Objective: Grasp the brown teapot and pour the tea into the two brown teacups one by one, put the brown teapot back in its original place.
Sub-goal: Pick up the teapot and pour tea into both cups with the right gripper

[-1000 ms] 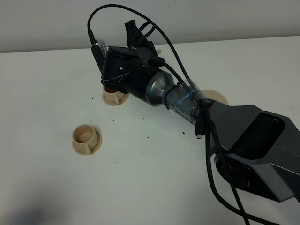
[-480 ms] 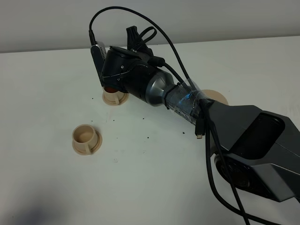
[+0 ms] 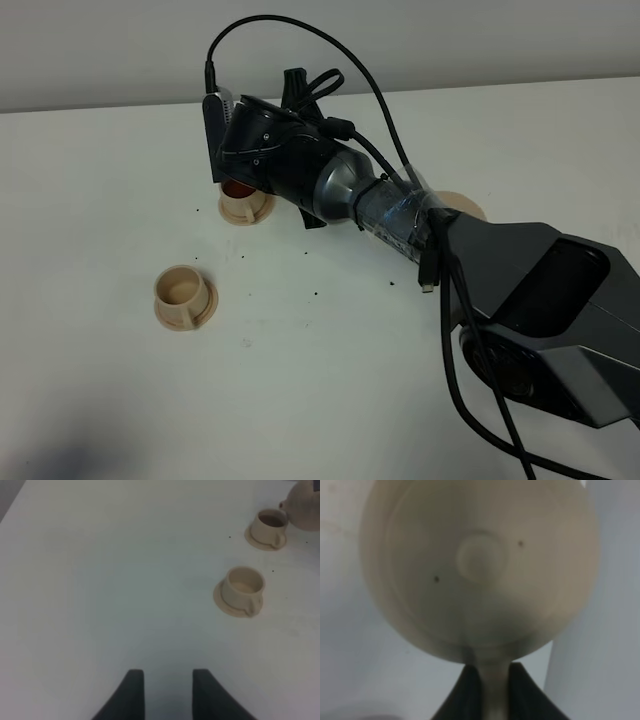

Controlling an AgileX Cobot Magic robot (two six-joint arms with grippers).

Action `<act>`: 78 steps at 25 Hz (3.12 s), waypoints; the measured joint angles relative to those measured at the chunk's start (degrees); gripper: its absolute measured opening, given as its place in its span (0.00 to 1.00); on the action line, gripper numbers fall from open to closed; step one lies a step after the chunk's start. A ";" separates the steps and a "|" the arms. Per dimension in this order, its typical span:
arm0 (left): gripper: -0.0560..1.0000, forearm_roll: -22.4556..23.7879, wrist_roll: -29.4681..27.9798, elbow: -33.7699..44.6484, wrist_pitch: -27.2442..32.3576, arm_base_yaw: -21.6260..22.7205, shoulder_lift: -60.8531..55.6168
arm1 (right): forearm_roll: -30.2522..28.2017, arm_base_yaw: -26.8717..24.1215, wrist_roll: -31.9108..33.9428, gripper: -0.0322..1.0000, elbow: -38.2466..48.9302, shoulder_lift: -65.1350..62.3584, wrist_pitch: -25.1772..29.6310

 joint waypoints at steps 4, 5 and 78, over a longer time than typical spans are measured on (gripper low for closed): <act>0.32 0.00 0.00 0.00 0.00 0.00 0.00 | 2.58 -0.44 0.14 0.16 -2.98 0.05 4.02; 0.32 0.00 0.00 0.00 0.00 0.00 0.00 | 3.44 -0.63 0.14 0.16 -4.16 0.05 4.82; 0.32 0.00 0.00 0.00 0.00 0.00 0.00 | 32.58 6.94 20.16 0.16 26.62 -21.37 4.68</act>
